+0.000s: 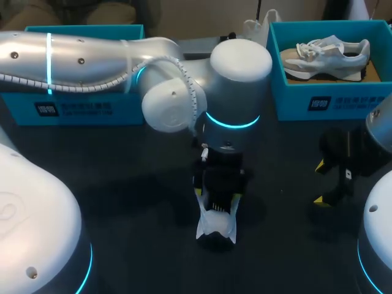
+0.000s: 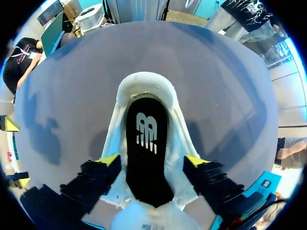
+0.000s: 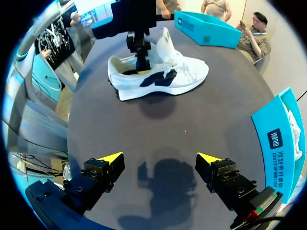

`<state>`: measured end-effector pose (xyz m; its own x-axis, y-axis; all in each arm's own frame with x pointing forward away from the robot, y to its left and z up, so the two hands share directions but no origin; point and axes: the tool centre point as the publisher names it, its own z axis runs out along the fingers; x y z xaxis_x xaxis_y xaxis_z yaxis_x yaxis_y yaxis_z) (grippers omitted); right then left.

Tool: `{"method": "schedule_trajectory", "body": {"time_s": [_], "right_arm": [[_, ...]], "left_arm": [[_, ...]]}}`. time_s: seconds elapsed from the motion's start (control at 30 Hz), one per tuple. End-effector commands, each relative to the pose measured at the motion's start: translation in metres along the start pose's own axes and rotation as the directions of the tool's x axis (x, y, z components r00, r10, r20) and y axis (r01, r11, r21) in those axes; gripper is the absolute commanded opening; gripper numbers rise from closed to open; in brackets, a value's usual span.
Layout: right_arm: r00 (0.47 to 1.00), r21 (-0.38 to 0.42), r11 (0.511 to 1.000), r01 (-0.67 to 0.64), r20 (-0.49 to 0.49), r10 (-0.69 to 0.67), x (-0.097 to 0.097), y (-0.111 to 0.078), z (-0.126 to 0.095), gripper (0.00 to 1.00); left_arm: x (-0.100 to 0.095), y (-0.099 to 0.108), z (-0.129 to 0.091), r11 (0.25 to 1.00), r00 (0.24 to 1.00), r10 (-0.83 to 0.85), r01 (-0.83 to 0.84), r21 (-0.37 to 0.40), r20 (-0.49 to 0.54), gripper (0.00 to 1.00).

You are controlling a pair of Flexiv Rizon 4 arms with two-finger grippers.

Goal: Take the shoe out of the shoebox, open the shoe tongue, remove and reinsert the insole, then place the shoe into the shoebox

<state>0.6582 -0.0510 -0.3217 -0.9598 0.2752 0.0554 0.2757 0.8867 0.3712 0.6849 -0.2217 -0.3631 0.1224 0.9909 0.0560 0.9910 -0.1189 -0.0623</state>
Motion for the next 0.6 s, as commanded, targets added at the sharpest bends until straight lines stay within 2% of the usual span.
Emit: {"method": "schedule_trajectory", "body": {"time_s": [0.03, 0.6], "right_arm": [[1.000, 0.002, 1.000, -0.001, 0.003, 0.001, 0.001, 0.000, 0.000, 1.00], [1.000, 0.002, 1.000, -0.001, 0.003, 0.001, 0.001, 0.000, 0.000, 1.00]], "left_arm": [[0.005, 0.001, -0.007, 1.000, 1.000, 0.012, -0.012, 0.005, 0.027, 1.00], [0.008, 0.027, -0.030, 0.999, 0.998, 0.022, -0.024, 0.025, 0.066, 1.00]]}}
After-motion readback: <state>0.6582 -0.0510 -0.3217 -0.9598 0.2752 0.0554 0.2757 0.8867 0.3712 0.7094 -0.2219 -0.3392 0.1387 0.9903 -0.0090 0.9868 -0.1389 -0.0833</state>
